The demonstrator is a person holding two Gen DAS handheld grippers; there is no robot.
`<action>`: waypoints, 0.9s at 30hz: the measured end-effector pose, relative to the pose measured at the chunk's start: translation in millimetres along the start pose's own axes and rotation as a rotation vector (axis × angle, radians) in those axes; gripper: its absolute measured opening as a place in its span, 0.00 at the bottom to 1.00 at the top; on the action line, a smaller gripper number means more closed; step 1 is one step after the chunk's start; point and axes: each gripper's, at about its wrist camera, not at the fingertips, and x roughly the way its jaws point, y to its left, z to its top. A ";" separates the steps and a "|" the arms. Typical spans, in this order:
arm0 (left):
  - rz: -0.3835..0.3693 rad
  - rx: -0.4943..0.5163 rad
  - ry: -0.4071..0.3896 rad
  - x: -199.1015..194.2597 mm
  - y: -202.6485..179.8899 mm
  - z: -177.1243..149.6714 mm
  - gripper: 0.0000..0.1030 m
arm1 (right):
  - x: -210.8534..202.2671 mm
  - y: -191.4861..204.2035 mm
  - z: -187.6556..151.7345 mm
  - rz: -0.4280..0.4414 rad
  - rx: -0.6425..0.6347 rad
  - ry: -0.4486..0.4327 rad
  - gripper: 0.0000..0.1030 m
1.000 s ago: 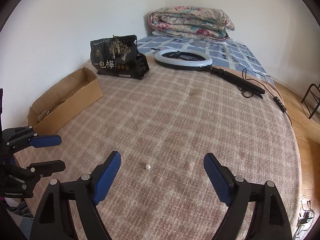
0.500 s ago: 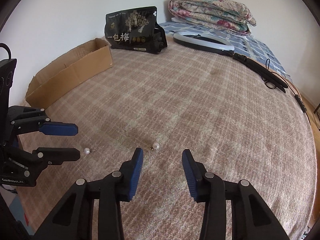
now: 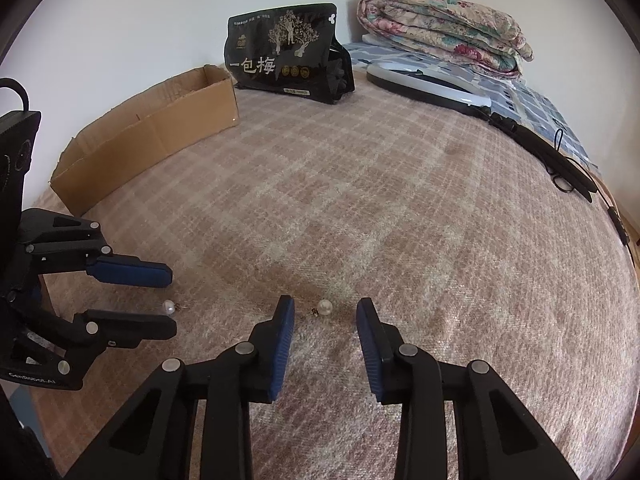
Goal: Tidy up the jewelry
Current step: 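Close the left tool on one white pearl while the right tool grips another pearl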
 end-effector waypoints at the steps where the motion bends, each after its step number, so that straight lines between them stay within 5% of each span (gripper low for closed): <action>1: 0.001 -0.001 0.000 0.7 0.0 0.1 0.31 | 0.4 -0.4 0.2 0.003 0.001 0.000 0.30; 16: 0.000 0.010 0.006 4.5 -0.5 -0.6 0.12 | 5.6 0.6 3.4 0.010 -0.012 0.003 0.22; 27: 0.011 0.022 0.008 5.1 -1.8 -1.1 0.07 | 3.9 4.4 2.1 0.016 -0.021 0.006 0.14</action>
